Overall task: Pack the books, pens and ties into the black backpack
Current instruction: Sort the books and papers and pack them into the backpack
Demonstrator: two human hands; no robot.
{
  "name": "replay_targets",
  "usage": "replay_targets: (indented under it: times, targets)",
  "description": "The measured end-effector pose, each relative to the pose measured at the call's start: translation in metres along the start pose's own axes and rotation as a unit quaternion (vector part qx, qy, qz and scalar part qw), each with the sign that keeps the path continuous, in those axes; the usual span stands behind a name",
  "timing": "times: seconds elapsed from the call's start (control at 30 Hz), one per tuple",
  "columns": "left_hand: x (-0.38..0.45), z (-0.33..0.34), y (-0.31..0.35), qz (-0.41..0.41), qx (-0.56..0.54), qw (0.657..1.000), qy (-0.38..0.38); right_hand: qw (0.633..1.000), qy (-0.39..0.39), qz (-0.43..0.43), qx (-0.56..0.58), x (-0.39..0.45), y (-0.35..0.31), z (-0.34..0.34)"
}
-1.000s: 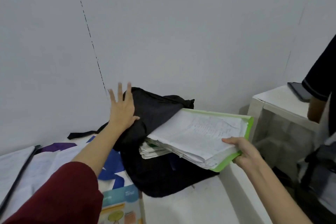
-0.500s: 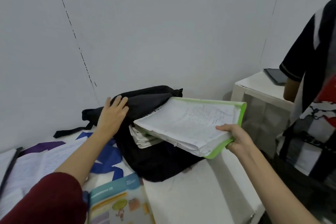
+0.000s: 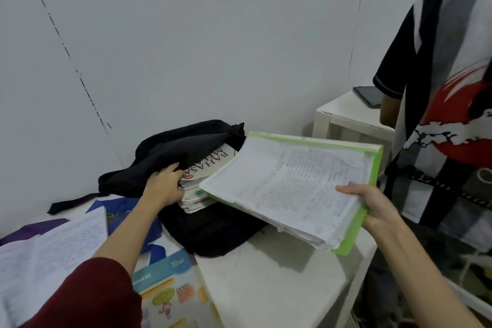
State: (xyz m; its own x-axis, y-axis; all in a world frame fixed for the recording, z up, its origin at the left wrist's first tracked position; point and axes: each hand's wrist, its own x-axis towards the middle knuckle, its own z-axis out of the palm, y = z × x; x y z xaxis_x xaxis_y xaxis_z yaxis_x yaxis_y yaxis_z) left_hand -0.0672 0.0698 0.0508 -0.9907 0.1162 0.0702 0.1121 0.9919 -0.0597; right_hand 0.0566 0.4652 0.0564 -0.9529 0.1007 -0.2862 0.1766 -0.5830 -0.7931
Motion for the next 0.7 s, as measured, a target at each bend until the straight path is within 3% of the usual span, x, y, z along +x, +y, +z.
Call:
replay_targets:
  times: [0.3, 0.5, 0.7]
  targets:
    - [0.007, 0.005, 0.010, 0.041, 0.238, 0.969, 0.047, 0.999, -0.047, 0.013, 0.002, -0.008, -0.006, -0.008]
    - [0.014, 0.014, -0.004, 0.215, 0.274, 0.927, 0.137, 0.998, -0.052, 0.021, 0.001, 0.001, 0.002, 0.001]
    - [0.021, 0.007, -0.003, 0.297, 0.249, 0.904, 0.178, 0.999, -0.026, 0.016, -0.025, 0.006, 0.001, 0.001]
